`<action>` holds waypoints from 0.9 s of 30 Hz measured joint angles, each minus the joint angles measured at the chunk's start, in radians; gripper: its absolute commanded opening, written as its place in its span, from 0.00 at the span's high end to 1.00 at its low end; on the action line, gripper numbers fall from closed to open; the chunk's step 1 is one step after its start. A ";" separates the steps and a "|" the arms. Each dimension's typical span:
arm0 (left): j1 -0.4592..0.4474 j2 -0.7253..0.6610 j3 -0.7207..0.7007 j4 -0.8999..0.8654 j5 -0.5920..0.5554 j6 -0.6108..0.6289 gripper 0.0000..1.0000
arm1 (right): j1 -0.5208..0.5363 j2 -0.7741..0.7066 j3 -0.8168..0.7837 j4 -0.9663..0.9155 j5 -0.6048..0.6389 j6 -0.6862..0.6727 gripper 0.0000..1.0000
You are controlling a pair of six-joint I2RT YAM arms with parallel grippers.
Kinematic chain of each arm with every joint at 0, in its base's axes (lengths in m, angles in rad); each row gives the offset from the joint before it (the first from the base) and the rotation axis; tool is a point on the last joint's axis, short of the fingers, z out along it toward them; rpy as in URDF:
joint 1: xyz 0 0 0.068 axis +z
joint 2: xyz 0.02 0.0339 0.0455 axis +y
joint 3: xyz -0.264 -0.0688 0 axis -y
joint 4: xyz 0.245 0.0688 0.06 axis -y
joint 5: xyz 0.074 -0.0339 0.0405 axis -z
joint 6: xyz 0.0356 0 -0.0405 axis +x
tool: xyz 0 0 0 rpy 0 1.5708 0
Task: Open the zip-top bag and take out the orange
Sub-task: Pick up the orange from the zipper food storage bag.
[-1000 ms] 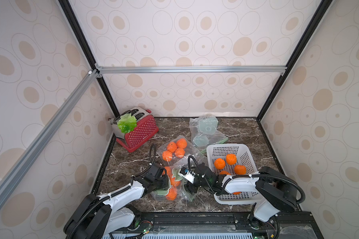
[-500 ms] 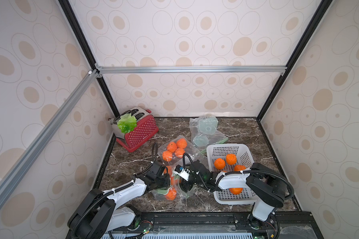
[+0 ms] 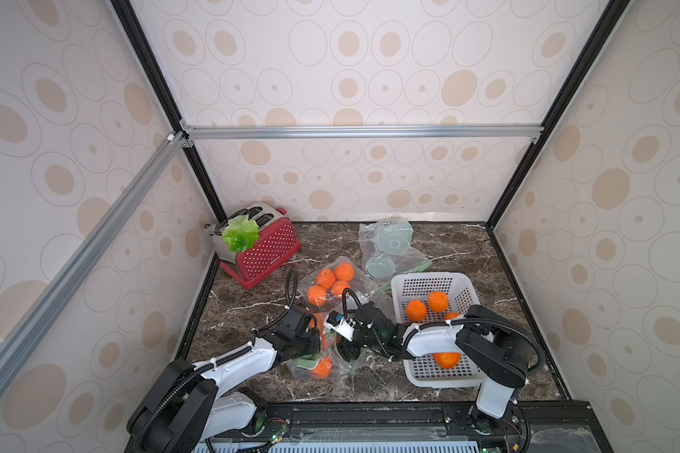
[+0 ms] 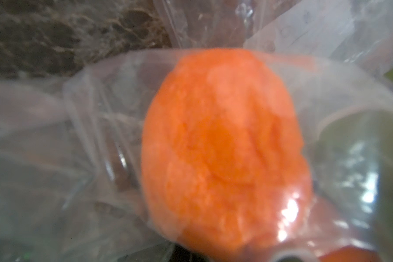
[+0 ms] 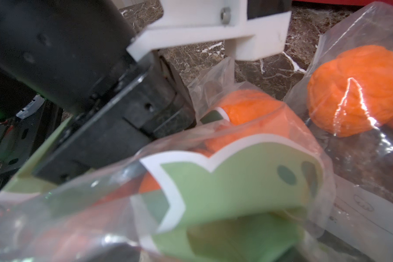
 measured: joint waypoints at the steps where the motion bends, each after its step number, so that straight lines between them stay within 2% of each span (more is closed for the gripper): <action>1: -0.002 -0.014 0.000 -0.021 -0.013 -0.003 1.00 | 0.001 -0.021 -0.010 -0.013 0.003 -0.003 0.51; 7: -0.004 -0.118 0.000 -0.116 -0.138 -0.014 1.00 | -0.008 -0.201 -0.053 -0.109 0.027 -0.031 0.54; 14: -0.004 -0.195 0.002 -0.186 -0.265 -0.038 1.00 | -0.027 -0.340 -0.089 -0.282 0.060 -0.061 0.52; 21: -0.004 -0.278 0.002 -0.216 -0.337 -0.055 1.00 | -0.033 -0.477 -0.132 -0.401 0.087 -0.071 0.53; 27: -0.004 -0.301 0.001 -0.237 -0.373 -0.063 1.00 | -0.033 -0.558 -0.130 -0.503 0.140 -0.027 0.53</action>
